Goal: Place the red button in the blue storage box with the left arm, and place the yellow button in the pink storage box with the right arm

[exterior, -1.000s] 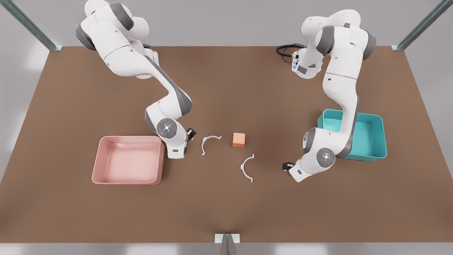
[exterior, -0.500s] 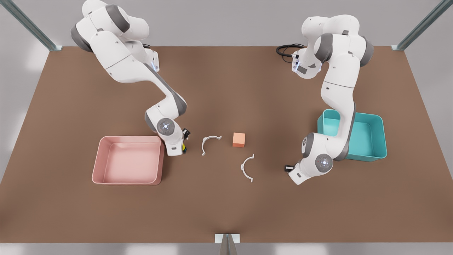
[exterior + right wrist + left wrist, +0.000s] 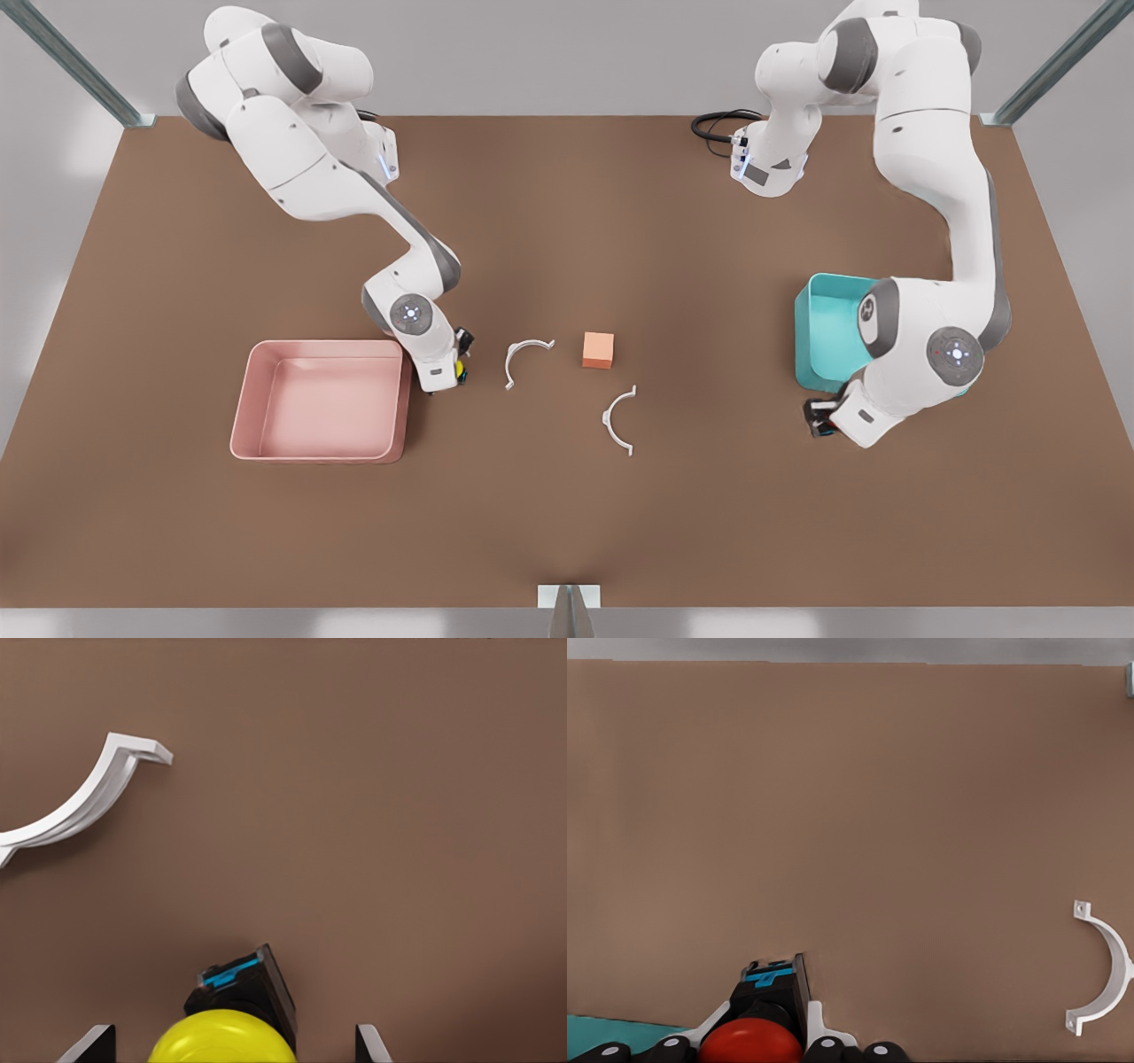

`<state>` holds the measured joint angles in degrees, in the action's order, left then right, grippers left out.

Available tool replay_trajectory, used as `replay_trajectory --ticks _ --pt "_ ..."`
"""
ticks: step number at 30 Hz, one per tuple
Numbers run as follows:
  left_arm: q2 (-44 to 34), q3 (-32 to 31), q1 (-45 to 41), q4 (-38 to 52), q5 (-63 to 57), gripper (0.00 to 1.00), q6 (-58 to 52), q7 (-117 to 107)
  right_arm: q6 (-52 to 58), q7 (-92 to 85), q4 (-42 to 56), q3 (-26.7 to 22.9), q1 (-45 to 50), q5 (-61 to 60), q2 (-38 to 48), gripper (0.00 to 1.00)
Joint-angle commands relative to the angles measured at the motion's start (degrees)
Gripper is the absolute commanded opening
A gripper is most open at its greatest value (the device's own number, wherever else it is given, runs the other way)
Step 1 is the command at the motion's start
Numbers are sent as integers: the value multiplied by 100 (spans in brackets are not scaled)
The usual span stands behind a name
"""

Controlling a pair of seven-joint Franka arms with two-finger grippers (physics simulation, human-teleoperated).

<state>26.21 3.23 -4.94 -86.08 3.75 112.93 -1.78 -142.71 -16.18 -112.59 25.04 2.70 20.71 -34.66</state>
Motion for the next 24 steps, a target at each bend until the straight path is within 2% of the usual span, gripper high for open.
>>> replay_trajectory --ticks 1,5,6,8,9,11,12,13,16,17,18,20,24 --pt "-116 38 414 4 29 46 -1054 2164 -258 -175 0 1 -6 3 -41 100" --pt "-108 46 1109 -5 38 46 -1071 3333 -372 -175 0 1 -6 126 -120 100" --pt "-99 47 1249 -5 38 46 -1080 3562 -381 -175 0 1 -6 126 -129 95" --pt "-72 47 1496 -31 55 46 -1203 4001 -398 -166 0 1 -6 284 -129 76" --pt "-90 47 1487 -75 55 46 -1431 4089 -407 -166 0 1 -6 284 -138 69" --pt "-301 38 1478 -540 55 46 -1458 4098 -398 -158 0 1 -6 284 -138 69" --pt "-537 38 1461 -1014 55 46 -1082 4098 -398 -158 0 1 -15 293 -129 63" --pt "-801 38 1452 -1620 55 47 -511 4098 -398 -158 0 1 -15 284 -120 60" --pt "-1039 38 1461 -2387 64 48 159 4177 -337 -140 26 177 -217 284 108 60" --pt "-1030 38 1469 -2387 55 100 133 4274 -337 -131 26 317 -392 284 117 60" --pt "-1013 38 1478 -2466 55 100 71 4265 -328 -123 26 397 -481 284 117 58" --pt "-1022 38 1452 -2501 55 100 -95 4221 -328 -122 9 397 -437 284 73 45" --pt "-1276 20 1329 -2378 20 100 -474 3879 -293 -131 70 414 -463 284 126 44"
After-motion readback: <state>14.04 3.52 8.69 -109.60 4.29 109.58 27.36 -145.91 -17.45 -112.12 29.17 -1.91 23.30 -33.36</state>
